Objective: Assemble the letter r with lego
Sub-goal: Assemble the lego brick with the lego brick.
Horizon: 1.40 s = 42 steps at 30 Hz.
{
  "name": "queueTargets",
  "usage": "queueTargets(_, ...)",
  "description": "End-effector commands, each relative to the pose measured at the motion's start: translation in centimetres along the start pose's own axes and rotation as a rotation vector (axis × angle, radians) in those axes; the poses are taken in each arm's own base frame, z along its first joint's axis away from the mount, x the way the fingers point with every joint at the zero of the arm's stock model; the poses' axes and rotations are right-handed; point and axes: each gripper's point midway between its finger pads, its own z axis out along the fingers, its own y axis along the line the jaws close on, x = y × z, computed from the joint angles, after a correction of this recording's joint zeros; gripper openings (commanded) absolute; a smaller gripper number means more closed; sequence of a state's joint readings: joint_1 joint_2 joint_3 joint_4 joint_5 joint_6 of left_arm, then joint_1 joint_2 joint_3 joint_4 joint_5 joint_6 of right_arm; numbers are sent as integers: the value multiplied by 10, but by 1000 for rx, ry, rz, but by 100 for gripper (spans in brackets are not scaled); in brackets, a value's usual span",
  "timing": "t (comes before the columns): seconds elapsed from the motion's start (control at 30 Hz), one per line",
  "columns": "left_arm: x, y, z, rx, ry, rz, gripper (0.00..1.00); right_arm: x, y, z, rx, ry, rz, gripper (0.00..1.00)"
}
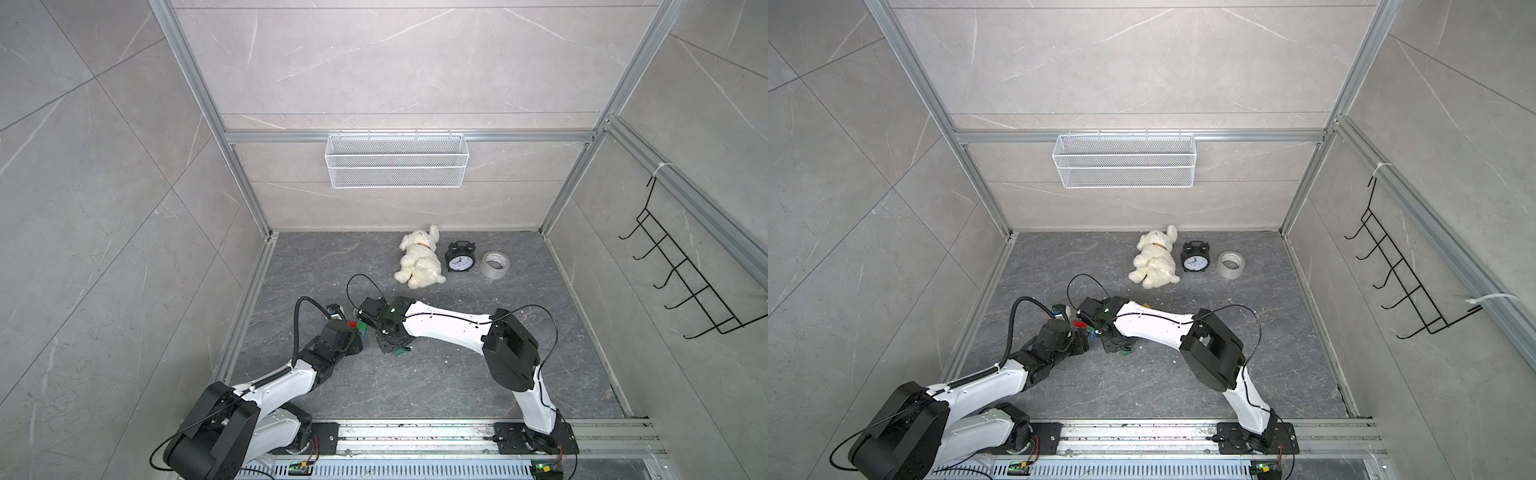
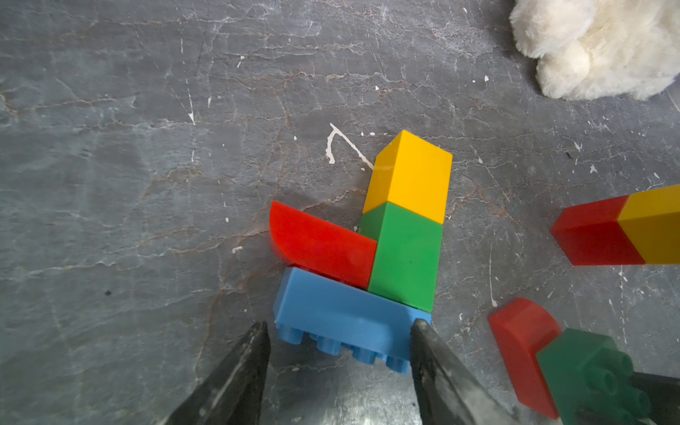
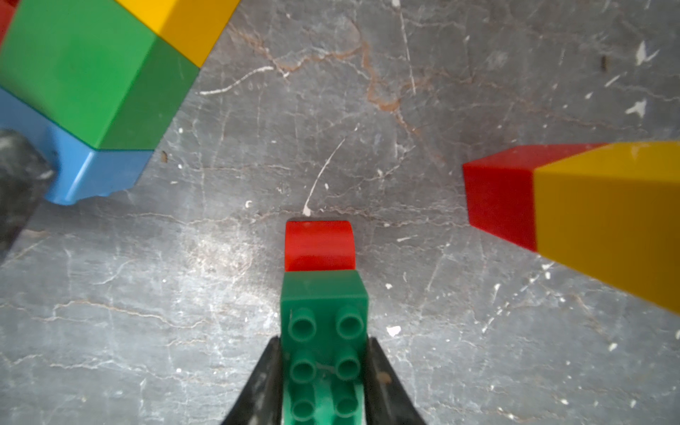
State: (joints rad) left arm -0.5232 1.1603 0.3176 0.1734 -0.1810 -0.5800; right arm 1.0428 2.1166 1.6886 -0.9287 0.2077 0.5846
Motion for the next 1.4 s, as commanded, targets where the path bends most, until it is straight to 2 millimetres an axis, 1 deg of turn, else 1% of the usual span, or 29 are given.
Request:
queueTargets(0.0, -12, -8, -1, 22, -36, -5, 64, 17, -2, 10, 5, 78, -48, 24)
queueTargets(0.17, -11, -6, -1, 15, -35, -2, 64, 26, -8, 8, 4, 97, -106, 24)
queueTargets(0.43, -11, -7, -1, 19, -31, -3, 64, 42, -4, 20, -36, 174, -173, 23)
queueTargets(0.57, -11, -7, -2, 16, -30, 0, 64, 51, 3, 24, -70, 230, -190, 23)
queueTargets(0.67, -11, -7, -2, 15, -31, -3, 64, 59, -2, 27, -43, 287, -205, 22)
queueTargets(0.83, -10, -7, -1, 15, -28, -3, 64, 67, -7, 25, -24, 326, -213, 22)
queueTargets(1.0, -10, -7, 0, 17, -28, -3, 64, 74, -7, 29, -18, 378, -223, 22)
queueTargets(1.2, -8, -6, 2, 14, -21, -2, 64, 71, -4, 33, -12, 392, -237, 22)
queueTargets(1.37, -7, -5, 0, 10, -21, -3, 64, 65, 0, 36, -20, 372, -237, 22)
